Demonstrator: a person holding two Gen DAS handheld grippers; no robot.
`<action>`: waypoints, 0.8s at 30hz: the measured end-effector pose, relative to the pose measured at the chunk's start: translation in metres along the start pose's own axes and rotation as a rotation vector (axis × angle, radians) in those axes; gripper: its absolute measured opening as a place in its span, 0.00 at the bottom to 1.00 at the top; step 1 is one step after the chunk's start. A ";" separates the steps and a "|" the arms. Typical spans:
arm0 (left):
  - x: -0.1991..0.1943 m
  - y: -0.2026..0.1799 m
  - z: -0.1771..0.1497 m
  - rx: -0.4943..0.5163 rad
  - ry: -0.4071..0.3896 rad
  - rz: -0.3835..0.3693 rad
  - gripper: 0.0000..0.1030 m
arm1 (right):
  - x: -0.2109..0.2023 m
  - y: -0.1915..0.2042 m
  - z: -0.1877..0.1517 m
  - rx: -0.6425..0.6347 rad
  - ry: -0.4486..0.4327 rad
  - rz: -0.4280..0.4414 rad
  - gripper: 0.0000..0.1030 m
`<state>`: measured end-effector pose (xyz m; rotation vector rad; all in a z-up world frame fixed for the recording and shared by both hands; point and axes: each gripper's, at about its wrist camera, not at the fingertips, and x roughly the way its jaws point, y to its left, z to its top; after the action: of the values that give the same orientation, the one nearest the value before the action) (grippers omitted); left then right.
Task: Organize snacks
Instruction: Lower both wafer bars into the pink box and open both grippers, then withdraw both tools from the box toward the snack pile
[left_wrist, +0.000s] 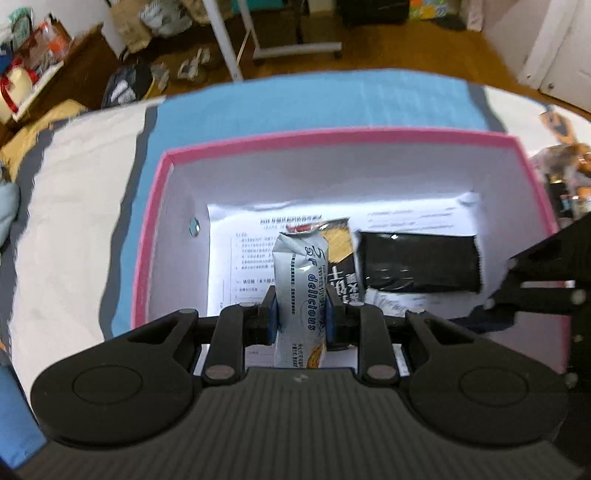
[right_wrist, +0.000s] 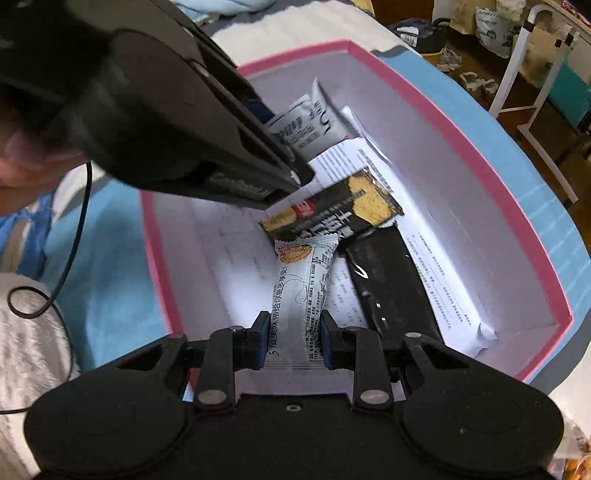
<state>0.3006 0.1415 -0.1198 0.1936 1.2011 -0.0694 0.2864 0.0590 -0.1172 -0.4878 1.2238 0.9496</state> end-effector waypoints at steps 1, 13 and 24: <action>0.006 0.000 0.000 -0.004 0.009 0.003 0.22 | 0.002 -0.001 -0.001 0.006 0.005 -0.001 0.30; 0.011 0.002 -0.005 -0.041 -0.050 0.034 0.50 | -0.027 0.007 -0.016 0.017 -0.095 -0.163 0.47; -0.107 -0.032 -0.045 0.098 -0.202 -0.072 0.61 | -0.137 0.018 -0.097 0.131 -0.379 -0.226 0.48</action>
<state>0.2157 0.1134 -0.0392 0.2237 1.0041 -0.2060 0.2107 -0.0526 -0.0161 -0.3156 0.8614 0.7236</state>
